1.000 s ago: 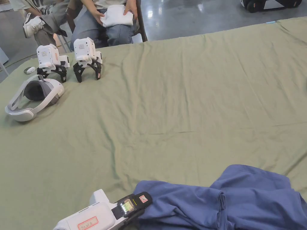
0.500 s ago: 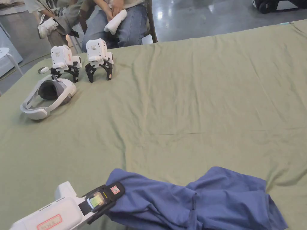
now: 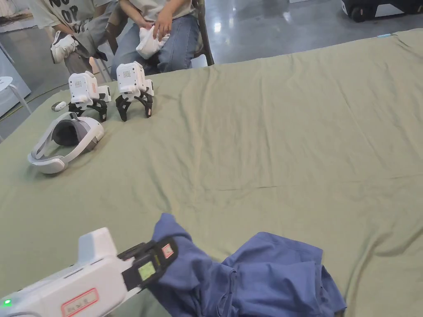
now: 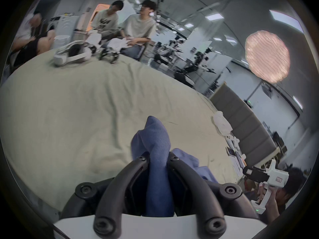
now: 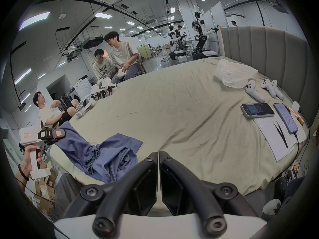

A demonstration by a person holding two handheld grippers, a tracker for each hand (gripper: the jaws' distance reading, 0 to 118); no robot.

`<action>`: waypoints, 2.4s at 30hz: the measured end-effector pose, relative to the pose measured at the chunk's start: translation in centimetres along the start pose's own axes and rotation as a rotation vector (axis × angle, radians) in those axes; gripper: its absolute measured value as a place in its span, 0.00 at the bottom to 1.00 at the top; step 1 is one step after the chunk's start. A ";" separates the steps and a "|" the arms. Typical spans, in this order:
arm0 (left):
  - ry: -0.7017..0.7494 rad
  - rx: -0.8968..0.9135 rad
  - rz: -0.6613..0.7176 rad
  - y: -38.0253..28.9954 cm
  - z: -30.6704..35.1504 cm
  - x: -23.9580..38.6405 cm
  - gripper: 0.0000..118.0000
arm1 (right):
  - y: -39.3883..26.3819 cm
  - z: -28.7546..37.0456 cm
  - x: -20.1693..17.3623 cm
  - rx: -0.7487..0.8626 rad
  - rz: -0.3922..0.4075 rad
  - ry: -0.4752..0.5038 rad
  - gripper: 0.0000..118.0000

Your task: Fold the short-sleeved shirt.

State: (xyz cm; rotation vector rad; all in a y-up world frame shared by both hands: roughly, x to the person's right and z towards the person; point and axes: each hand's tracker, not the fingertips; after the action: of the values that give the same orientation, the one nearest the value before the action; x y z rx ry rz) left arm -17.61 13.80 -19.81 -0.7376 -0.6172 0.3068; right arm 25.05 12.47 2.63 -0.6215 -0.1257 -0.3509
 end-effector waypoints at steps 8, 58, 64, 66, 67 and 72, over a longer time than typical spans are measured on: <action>-0.027 -0.160 -0.199 -2.7 -7.8 9.0 0.11 | -1.1 1.3 1.9 0.012 -0.057 -0.037 0.00; -0.116 -0.243 -0.105 -8.8 -13.8 10.5 0.15 | -3.4 -2.0 0.4 -0.107 -0.060 0.034 0.00; -0.114 -0.052 -0.049 -5.7 -8.5 7.7 0.69 | -0.8 -5.0 -3.7 -0.109 0.058 0.156 0.00; -0.095 -0.027 0.016 -4.9 -7.0 5.5 0.69 | 0.0 -6.5 -5.3 -0.122 0.103 0.207 0.00; -0.091 -0.017 0.047 -4.6 -6.4 4.6 0.70 | 0.3 -7.3 -6.0 -0.132 0.128 0.228 0.00; -0.051 0.023 0.169 -5.1 -3.9 0.0 0.81 | 1.0 -11.9 -9.1 -0.229 0.218 0.239 0.00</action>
State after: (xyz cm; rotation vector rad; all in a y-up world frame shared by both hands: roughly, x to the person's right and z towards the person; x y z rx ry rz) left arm -14.94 8.11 -18.48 -0.7628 -0.5996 0.4891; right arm 17.01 8.79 -9.50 -0.8065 0.2133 -0.2277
